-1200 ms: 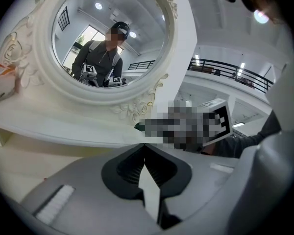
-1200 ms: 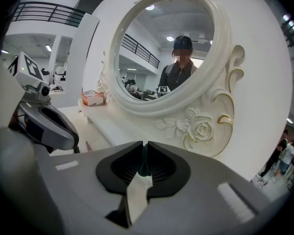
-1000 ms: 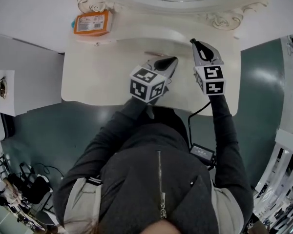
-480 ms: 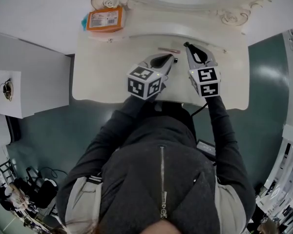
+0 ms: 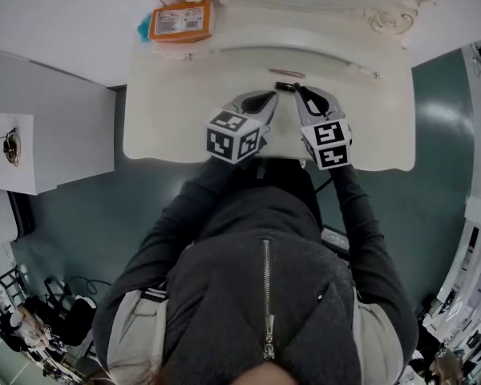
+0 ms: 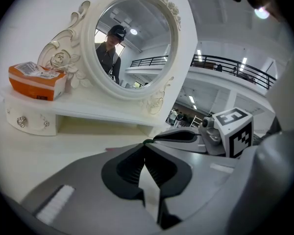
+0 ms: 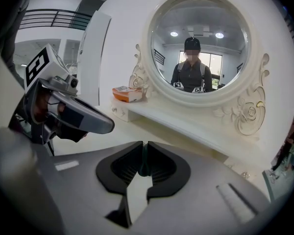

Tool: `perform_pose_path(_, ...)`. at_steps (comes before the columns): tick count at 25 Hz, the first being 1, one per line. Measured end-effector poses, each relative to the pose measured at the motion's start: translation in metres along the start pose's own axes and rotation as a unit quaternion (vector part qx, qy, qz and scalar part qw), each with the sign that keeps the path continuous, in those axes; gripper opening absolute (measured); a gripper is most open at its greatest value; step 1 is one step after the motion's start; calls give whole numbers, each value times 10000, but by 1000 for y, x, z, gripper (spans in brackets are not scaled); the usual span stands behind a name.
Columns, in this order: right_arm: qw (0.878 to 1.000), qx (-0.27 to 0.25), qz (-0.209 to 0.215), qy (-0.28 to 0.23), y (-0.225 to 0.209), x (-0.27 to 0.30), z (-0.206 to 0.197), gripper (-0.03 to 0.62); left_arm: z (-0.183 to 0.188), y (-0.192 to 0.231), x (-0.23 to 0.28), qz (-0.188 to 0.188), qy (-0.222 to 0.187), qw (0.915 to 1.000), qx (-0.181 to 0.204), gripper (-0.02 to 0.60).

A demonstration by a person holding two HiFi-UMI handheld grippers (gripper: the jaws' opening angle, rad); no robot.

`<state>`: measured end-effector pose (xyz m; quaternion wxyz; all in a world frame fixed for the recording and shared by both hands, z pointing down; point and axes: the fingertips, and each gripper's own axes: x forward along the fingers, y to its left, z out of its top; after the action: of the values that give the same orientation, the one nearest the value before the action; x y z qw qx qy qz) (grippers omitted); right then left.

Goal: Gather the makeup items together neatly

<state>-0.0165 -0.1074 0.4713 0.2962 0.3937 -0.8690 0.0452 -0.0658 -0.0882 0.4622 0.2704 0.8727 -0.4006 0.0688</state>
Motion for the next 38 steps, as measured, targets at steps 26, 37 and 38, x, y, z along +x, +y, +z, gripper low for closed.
perform_pose_path(26,9963,-205,728,401,43,35,-55,38,-30,17,-6,-20,303,9994,-147,11)
perform_pose_path(37,9952,-339,765,507,41,39,-61,48,-34,21,-6,15,310,9992,-255,11)
perform_pose_path(38,9951,-337,775,516,41,40,-61,50,-34,21,-6,19,306,9992,-256,11)
